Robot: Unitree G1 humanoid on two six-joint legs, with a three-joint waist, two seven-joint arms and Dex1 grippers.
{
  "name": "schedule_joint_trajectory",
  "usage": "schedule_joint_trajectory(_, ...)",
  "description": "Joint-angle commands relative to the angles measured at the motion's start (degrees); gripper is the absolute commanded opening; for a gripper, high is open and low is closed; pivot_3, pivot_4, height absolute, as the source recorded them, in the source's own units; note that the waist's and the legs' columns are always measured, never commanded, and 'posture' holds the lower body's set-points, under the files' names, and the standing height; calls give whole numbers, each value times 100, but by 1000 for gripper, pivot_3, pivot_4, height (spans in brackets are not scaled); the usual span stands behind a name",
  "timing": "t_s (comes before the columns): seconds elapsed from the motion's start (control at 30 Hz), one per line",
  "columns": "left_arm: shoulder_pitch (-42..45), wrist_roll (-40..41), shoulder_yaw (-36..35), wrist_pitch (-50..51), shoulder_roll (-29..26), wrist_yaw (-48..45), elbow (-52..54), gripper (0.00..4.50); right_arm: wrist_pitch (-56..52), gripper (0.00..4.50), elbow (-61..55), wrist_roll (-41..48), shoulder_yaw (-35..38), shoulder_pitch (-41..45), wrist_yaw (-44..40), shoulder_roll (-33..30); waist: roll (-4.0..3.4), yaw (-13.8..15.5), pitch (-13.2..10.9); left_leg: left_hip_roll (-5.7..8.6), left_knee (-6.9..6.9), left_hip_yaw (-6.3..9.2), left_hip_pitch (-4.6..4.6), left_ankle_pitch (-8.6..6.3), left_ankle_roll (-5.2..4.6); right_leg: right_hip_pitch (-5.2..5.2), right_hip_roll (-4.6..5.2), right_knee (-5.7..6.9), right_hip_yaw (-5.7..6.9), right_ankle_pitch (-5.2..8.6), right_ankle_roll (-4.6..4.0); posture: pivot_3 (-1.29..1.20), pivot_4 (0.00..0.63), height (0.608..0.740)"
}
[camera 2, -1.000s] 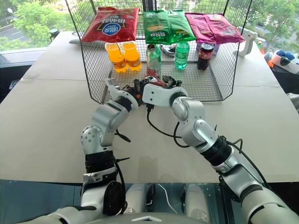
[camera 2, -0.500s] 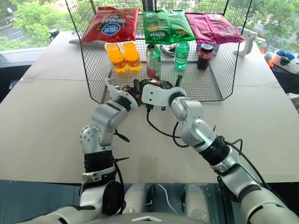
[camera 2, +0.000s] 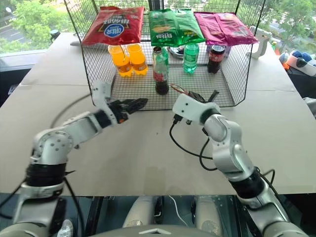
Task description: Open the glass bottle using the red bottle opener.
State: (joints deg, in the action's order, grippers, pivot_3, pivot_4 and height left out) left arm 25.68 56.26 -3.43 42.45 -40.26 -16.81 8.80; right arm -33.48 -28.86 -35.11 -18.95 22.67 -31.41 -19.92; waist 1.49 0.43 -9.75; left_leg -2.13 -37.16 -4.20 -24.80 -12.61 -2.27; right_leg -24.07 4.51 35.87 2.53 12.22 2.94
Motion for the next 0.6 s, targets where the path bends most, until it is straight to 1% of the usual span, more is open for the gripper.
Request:
schedule_joint_trajectory(0.03, 314, -1123, 203, -932, -298, -1133, -204, 4082, 2, 0, -854, 529, 615, -182, -253, -66, -3, 12, -2, 0, 3, -2, -3, 0, 0, -5, 0, 0, 0, 2, -3, 0, 150, 740)
schedule_joint_trajectory(0.13, 767, -1886, 487, -1398, 30, -1293, -750, 4082, -50, 0, -1126, 776, 946, -392, -339, -175, -7, 49, -4, 1, 3, 0, -4, 2, -3, -3, 0, -2, 1, 3, -4, 0, 150, 740)
schedule_joint_trajectory(0.23, 1046, -2422, 639, -1769, 389, -1467, -1096, 4082, -166, 0, -1355, 835, 1036, -554, -374, -268, -6, 39, -4, 2, 0, 0, -4, 2, -6, 2, 1, -5, 1, 3, -2, 0, 150, 740)
schedule_joint_trajectory(0.3, 1358, -2704, 693, -2011, 742, -1546, -1538, 4082, -355, 0, -1521, 859, 1128, -608, -307, -240, -5, 24, -5, 2, -3, -1, -4, 2, -7, 2, 0, -4, -1, 3, -2, 0, 150, 740)
schedule_joint_trajectory(0.33, 1452, -2796, 683, -2086, 862, -1585, -1708, 4318, -424, 0, -1574, 861, 1142, -634, -265, -221, -5, 27, -5, 0, -5, -2, -5, 3, -7, 1, -4, -3, -2, 4, -2, 0, 150, 740)
schedule_joint_trajectory(0.5, 2294, -3557, 744, -2676, 1308, -1576, -2971, 4318, -748, 0, -1807, 746, 1022, -703, -38, -84, -5, 20, -6, -3, -12, -1, -4, 3, -8, 2, -12, 2, -7, 4, 0, 0, 150, 740)
schedule_joint_trajectory(0.6, 2639, -3819, 695, -2899, 1579, -1484, -3506, 4318, -836, 0, -1924, 695, 934, -769, 11, -110, -4, 29, -6, -3, -14, -1, -5, 2, -9, 2, -12, 1, -6, 4, 1, 0, 150, 740)
